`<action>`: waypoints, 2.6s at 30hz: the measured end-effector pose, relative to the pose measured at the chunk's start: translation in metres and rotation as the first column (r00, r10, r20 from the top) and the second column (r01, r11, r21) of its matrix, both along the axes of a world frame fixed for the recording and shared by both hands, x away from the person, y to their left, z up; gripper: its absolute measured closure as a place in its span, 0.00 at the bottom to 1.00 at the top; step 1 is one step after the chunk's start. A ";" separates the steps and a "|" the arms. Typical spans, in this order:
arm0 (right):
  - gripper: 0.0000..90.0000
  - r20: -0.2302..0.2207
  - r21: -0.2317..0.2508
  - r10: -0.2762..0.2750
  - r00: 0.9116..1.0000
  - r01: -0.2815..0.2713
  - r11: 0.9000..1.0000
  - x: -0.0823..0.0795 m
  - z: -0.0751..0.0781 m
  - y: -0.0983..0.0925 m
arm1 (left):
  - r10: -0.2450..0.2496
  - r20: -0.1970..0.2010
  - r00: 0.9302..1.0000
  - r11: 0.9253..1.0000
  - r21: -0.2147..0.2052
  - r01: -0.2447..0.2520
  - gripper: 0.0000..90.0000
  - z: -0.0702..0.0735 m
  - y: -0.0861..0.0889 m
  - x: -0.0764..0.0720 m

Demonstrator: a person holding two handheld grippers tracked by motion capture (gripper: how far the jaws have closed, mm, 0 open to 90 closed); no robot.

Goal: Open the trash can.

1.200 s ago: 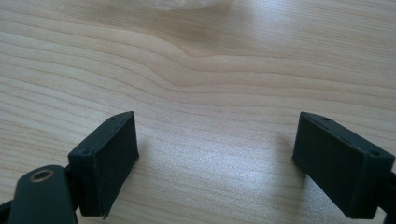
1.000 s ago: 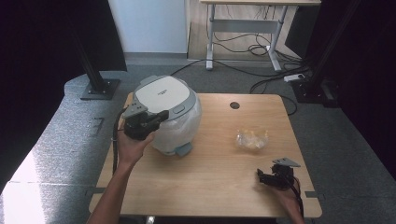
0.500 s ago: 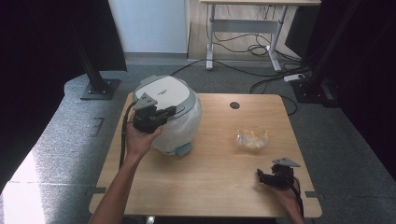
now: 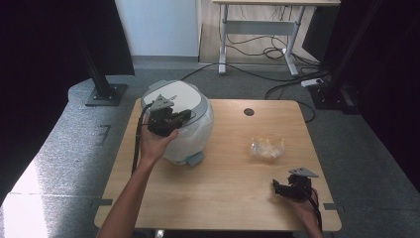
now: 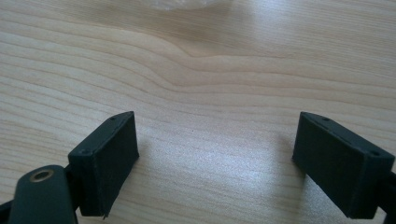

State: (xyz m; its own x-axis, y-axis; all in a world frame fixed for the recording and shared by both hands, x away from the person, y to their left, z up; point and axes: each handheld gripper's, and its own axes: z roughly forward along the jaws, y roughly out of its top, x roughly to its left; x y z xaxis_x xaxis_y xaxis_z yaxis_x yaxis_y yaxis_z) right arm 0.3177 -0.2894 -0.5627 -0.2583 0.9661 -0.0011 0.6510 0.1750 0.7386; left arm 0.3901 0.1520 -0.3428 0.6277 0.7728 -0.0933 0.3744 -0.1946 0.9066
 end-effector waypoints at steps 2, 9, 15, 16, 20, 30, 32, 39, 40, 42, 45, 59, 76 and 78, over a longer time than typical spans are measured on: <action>0.15 0.000 0.000 0.000 1.000 0.000 1.000 0.000 0.000 0.000 | -0.003 0.005 1.000 1.000 -0.004 0.003 1.00 -0.002 -0.001 0.001; 0.15 0.000 0.000 0.000 1.000 0.000 1.000 0.000 0.000 0.000 | -0.011 0.001 1.000 1.000 -0.026 0.011 1.00 -0.004 0.001 0.002; 0.15 0.000 0.000 0.000 1.000 0.000 1.000 0.000 0.000 0.000 | -0.013 0.003 1.000 1.000 -0.027 0.013 1.00 -0.005 0.000 0.002; 0.15 0.000 0.000 0.000 1.000 0.000 1.000 0.000 0.000 0.000 | -0.013 0.002 1.000 0.999 -0.029 0.013 1.00 -0.005 0.000 0.002; 0.15 0.000 0.000 0.000 1.000 0.000 1.000 0.000 0.000 0.000 | -0.016 -0.002 1.000 0.999 -0.036 0.015 1.00 -0.006 0.001 0.002; 0.15 0.000 -0.001 0.000 1.000 0.000 1.000 0.000 0.000 0.000 | -0.018 -0.013 1.000 0.999 -0.045 0.018 1.00 -0.007 0.001 0.003; 0.15 0.000 0.000 0.001 1.000 -0.001 1.000 0.000 0.000 0.000 | -0.019 -0.014 1.000 0.999 -0.048 0.018 1.00 -0.006 0.002 0.003; 0.15 0.001 0.000 0.000 1.000 0.000 1.000 0.000 0.000 0.000 | -0.022 0.008 1.000 0.999 -0.050 0.022 0.89 -0.004 0.002 -0.002; 0.15 0.001 0.000 0.000 1.000 0.000 1.000 0.000 0.000 0.000 | -0.022 0.008 1.000 0.999 -0.050 0.022 0.87 -0.004 0.002 -0.002; 0.15 0.000 0.000 0.001 1.000 -0.001 1.000 0.000 0.000 0.000 | -0.017 0.036 0.999 0.999 -0.049 0.019 0.77 -0.003 0.002 -0.007; 0.15 0.001 0.000 0.000 1.000 0.000 1.000 0.000 0.000 0.000 | 0.013 0.066 0.998 0.999 -0.041 -0.010 0.51 0.002 0.004 -0.016; 0.15 0.004 -0.001 0.004 1.000 -0.004 1.000 -0.001 0.000 0.000 | 0.018 0.125 0.992 1.000 -0.015 -0.016 0.20 -0.016 0.025 -0.061; 0.15 0.003 0.000 0.004 1.000 -0.004 1.000 -0.001 0.000 0.000 | 0.069 0.024 0.997 0.997 0.014 -0.070 0.18 -0.095 0.059 -0.083; 0.15 0.004 0.000 0.005 1.000 -0.005 1.000 -0.001 0.000 0.000 | 0.074 0.000 0.997 0.997 0.019 -0.074 0.18 -0.108 0.060 -0.081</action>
State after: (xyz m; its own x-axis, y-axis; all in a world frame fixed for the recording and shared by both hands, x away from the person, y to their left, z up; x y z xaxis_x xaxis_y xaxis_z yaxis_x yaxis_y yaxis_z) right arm 0.3169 -0.2896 -0.5631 -0.2635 0.9647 -0.0020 0.6474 0.1784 0.7410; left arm 0.3090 0.2123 -0.4508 0.5685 0.8189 -0.0783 0.3892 -0.1839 0.9026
